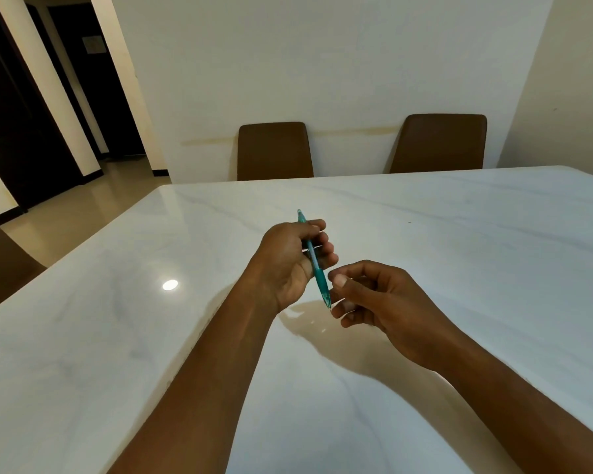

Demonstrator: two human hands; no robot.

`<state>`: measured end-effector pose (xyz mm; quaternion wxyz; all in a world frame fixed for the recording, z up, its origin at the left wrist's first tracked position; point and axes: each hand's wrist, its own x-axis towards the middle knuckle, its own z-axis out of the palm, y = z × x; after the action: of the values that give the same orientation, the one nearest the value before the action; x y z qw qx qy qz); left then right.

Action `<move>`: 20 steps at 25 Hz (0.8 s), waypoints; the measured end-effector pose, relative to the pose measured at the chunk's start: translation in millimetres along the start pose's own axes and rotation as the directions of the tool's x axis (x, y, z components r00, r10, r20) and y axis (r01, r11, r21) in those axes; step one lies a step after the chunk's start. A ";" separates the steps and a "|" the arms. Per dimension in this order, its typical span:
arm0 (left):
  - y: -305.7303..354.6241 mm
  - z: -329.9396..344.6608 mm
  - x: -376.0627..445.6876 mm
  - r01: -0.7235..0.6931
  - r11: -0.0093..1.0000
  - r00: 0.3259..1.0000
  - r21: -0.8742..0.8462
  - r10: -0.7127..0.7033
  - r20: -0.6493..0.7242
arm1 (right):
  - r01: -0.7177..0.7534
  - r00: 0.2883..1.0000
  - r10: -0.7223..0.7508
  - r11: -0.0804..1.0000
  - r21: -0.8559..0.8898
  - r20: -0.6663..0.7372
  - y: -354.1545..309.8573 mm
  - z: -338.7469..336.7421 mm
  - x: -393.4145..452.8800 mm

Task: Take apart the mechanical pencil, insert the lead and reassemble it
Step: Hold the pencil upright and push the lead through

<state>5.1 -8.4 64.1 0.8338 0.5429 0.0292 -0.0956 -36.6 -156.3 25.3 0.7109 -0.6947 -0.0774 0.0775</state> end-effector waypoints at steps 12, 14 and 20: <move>-47.3 -3.7 9.2 0.054 0.439 0.919 0.897 0.329 -0.217 | -0.097 0.992 0.036 0.840 -0.533 -0.125 8.5 13.6 -2.1; -46.7 -6.1 8.0 0.066 0.297 0.921 0.953 0.350 -0.173 | -0.101 0.992 0.034 0.803 -0.588 -0.123 10.8 16.4 -1.6; -50.3 -9.9 7.0 0.064 0.183 0.948 0.981 0.294 -0.117 | -0.070 0.993 -0.016 0.706 -0.705 -0.114 16.1 20.4 -3.1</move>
<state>2.9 -19.9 13.8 0.2892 0.9552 0.0379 0.0493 -44.1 -136.7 9.7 0.3925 -0.9182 -0.0512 0.0136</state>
